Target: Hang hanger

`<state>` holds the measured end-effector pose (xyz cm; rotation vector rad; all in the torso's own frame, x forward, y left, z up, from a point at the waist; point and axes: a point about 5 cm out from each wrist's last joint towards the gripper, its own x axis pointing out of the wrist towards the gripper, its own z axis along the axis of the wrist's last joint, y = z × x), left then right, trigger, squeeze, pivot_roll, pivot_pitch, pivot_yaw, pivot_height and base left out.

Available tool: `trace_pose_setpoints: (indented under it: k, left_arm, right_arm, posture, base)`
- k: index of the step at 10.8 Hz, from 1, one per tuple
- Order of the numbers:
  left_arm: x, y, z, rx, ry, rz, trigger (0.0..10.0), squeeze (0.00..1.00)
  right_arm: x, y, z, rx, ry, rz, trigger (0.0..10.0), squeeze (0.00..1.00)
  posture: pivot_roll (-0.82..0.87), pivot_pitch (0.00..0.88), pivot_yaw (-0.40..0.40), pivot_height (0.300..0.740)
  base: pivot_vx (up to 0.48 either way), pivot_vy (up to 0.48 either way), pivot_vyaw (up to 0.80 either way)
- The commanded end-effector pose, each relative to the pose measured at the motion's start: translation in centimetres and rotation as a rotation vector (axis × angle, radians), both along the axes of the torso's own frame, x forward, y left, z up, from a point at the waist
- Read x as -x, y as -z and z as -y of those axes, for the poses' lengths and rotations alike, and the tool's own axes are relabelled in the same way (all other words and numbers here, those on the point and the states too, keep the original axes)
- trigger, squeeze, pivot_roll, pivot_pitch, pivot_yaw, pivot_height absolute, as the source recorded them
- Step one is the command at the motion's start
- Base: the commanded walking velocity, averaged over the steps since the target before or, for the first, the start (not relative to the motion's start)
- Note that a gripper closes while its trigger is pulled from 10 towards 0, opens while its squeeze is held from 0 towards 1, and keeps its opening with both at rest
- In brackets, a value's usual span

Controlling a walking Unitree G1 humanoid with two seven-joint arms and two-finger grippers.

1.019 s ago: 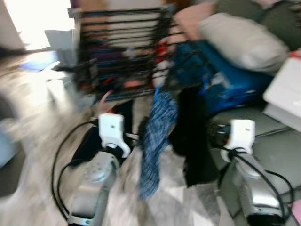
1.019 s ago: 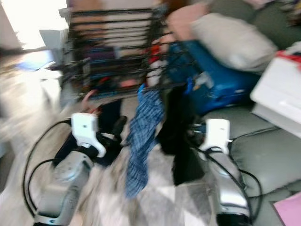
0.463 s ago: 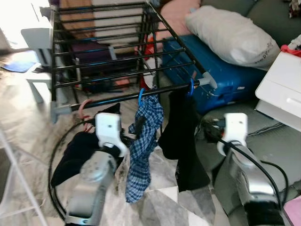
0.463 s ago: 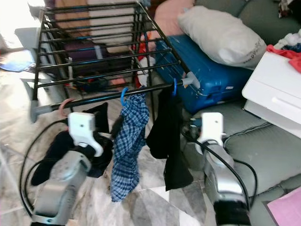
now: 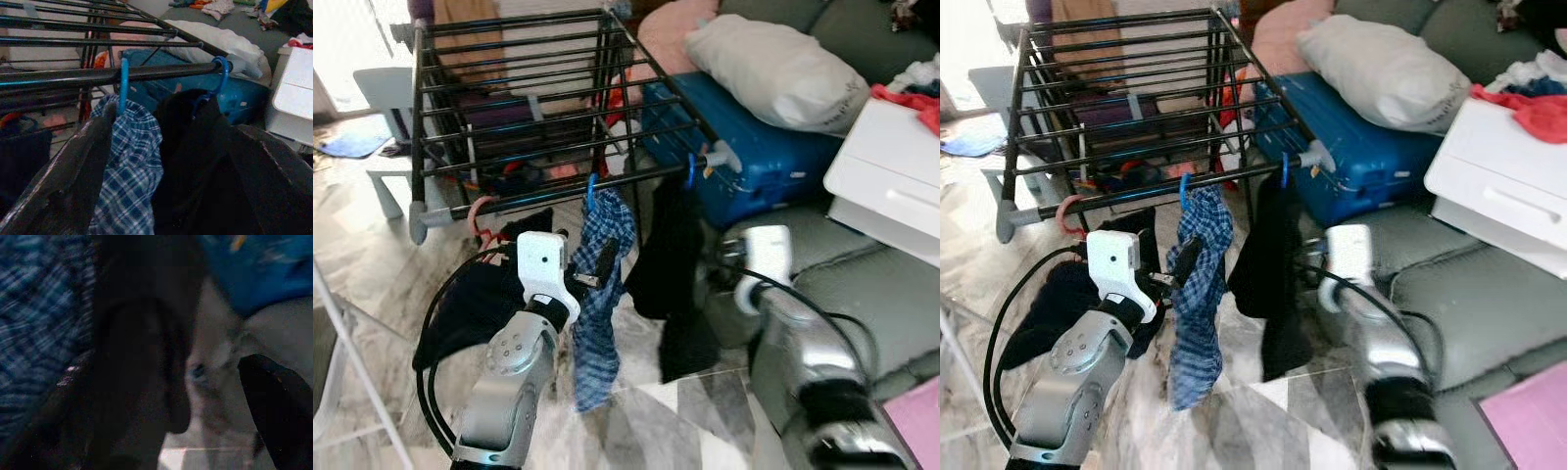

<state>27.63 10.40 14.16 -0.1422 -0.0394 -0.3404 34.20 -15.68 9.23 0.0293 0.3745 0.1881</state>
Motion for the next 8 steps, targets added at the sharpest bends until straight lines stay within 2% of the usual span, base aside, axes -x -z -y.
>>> trace_pose_setpoints:
  k: [1,4,5,6,8]
  left_arm:
    - [-0.1,0.0,-0.1,-0.013,-0.006,-0.006,10.0,0.00]
    - [0.3,-0.1,-0.6,-0.012,-0.007,-0.005,10.0,0.00]
    - [0.4,-0.1,-0.6,-0.013,-0.008,-0.005,10.0,0.00]
    - [0.6,-0.1,-0.6,-0.019,-0.007,-0.009,10.0,0.00]
    - [1.0,0.0,-0.9,-0.033,-0.008,-0.019,10.0,0.00]
  right_arm:
    - [-0.4,-0.5,-0.4,0.004,-0.015,0.006,10.0,0.00]
    - [-1.8,-0.5,-3.1,-0.012,-0.114,-0.019,10.0,0.00]
    - [-1.9,-0.3,-3.4,-0.016,-0.123,-0.031,10.0,0.00]
    - [-2.0,0.6,-3.4,0.009,-0.094,-0.079,10.0,0.00]
    - [-1.9,1.4,-1.7,0.052,0.000,-0.115,10.0,0.00]
  posture:
    - [-0.10,0.044,-0.007,0.740]
    - [-0.07,0.065,-0.012,0.740]
    - [-0.06,0.068,-0.013,0.740]
    - [-0.04,0.075,-0.017,0.740]
    - [-0.04,0.081,-0.015,0.740]
  base:
    - [0.000,0.000,0.00]
    - [0.000,0.000,0.00]
    - [0.000,0.000,0.00]
    - [0.000,0.000,0.00]
    - [0.000,0.000,0.00]
